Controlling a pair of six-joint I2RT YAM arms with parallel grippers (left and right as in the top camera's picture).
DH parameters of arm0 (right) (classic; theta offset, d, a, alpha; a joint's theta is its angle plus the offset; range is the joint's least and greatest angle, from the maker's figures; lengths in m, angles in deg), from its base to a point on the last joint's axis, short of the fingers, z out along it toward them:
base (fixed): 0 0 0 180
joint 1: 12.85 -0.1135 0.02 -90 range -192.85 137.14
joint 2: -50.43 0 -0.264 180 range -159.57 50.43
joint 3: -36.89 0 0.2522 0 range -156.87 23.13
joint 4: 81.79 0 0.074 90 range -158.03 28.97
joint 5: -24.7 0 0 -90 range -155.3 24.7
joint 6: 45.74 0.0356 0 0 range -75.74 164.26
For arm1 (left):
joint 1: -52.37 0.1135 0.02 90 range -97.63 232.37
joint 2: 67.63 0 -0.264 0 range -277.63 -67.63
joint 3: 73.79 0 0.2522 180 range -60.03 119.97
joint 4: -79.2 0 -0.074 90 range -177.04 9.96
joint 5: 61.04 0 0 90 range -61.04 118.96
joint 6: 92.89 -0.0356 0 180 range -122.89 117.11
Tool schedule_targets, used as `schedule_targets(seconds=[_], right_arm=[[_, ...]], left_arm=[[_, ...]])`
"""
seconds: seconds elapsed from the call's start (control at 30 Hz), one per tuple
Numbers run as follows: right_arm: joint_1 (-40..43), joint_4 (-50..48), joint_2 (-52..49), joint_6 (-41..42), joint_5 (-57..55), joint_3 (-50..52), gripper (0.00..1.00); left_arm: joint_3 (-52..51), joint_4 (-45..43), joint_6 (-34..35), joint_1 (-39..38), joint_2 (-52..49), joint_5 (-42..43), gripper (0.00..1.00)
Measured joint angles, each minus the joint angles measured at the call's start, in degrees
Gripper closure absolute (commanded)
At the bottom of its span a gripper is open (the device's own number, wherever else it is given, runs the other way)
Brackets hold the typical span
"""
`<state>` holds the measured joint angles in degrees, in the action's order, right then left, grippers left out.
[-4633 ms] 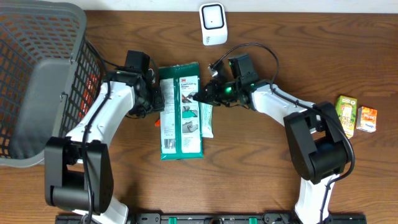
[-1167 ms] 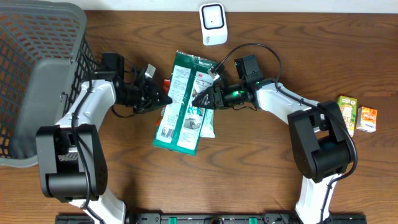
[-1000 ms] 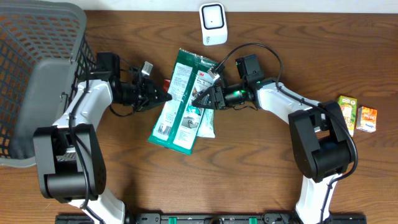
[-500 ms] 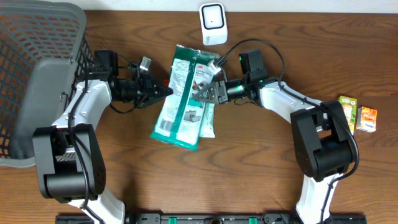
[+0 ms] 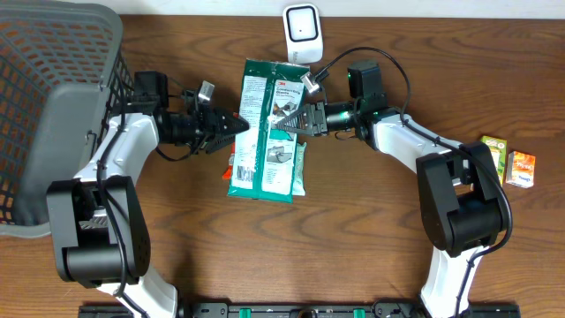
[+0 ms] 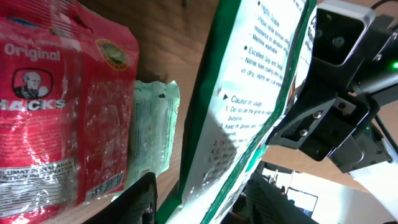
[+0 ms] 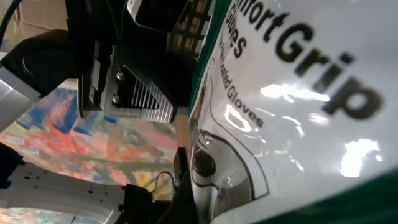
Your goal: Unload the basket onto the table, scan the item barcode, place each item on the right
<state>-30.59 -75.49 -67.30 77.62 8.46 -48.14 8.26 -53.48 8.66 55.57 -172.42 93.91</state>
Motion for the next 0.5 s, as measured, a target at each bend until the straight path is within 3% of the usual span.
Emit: schedule_targets(seconds=[0.3,0.33,0.37,0.4,0.43,0.5], right_arm=[[-0.52,-0.39,0.0,1.03,0.39,0.0,0.99],[-0.92,-0.46,0.0,1.05,0.52,0.0,0.99],[-1.51,-0.52,0.0,1.05,0.87,0.0,0.98],[-1.92,-0.52,0.0,1.07,0.98,0.0,0.92],[-2.38,-0.5,0.0,1.18,1.05,0.0,0.79],[-3.39,-0.35,0.0,1.46,1.09,0.02,0.61]], left_arm=[[0.0,0.7,-1.36,-4.46,0.0,-1.46,0.81],[0.0,1.22,-1.42,-4.9,0.0,-2.27,0.93],[0.0,1.99,-1.31,-5.27,0.0,-3.37,0.93],[0.02,2.99,-1.2,-5.4,0.0,-4.33,0.93],[0.02,4.13,-1.36,-5.53,0.0,-5.05,0.93],[0.04,6.82,-2.36,-5.57,0.09,-6.49,0.93]])
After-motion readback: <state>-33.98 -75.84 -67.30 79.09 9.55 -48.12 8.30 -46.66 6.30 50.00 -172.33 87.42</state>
